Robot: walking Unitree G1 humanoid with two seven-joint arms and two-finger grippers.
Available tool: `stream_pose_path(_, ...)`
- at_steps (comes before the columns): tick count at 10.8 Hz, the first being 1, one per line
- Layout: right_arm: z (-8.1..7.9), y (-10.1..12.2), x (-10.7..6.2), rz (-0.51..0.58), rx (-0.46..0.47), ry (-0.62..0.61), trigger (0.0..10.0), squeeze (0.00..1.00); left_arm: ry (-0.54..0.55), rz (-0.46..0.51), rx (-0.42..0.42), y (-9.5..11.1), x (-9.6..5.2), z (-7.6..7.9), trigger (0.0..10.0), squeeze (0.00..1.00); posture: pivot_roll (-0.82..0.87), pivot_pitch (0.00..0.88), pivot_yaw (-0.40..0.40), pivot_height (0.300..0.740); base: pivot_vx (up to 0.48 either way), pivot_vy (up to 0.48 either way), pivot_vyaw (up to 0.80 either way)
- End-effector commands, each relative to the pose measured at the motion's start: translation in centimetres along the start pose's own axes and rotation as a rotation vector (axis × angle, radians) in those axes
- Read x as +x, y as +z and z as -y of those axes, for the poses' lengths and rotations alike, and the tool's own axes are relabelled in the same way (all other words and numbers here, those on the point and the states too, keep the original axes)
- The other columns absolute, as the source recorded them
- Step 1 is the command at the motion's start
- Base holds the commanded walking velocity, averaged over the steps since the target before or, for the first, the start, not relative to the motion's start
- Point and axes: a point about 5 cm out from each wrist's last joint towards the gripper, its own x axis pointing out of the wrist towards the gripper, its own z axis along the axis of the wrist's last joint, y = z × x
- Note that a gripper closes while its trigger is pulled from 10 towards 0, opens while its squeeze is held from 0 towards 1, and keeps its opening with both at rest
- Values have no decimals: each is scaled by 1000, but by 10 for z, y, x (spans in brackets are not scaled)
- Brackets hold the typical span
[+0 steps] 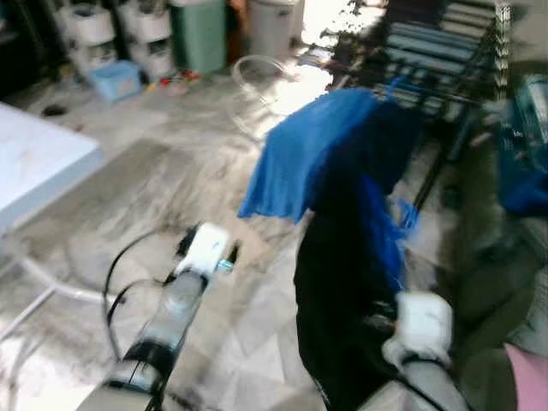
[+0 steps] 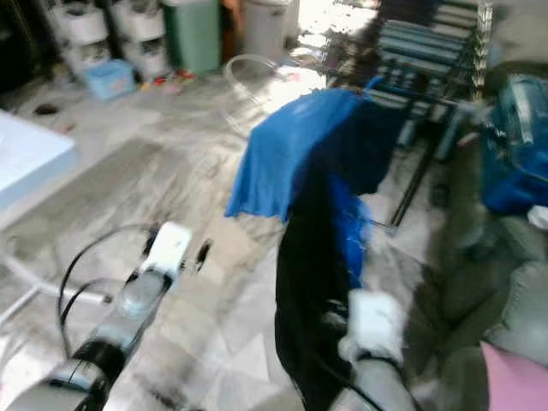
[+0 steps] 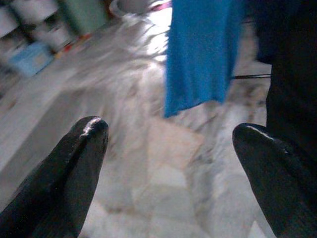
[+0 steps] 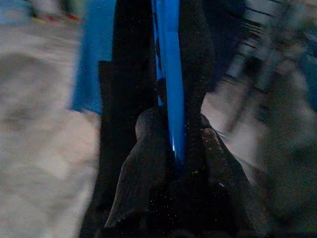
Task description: Hang hanger
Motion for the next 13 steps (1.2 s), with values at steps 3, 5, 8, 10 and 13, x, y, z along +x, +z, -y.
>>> stream_pose_path(3,3,20,16,77,-55,76,10000,0,26,6,45,-31,-33,-30,10000,0,162,16,-144,740,0,0,800)
stream_pose_path(5,-3,19,26,79,-57,119,10000,0,80,81,61,-23,-37,-27,10000,0,158,0,-155,740,0,0,800)
stream_pose_path(8,-3,25,27,94,-50,162,10000,0,-93,210,68,5,-28,15,10000,0,163,14,-165,740,0,0,765)
stream_pose_path(10,8,30,30,115,46,49,10000,0,-168,230,98,17,-21,17,10000,0,147,32,-125,740,0,0,0)
stream_pose_path(13,7,20,25,75,122,-28,10000,0,-235,248,110,35,-7,22,10000,0,116,18,-67,740,0,0,-667)
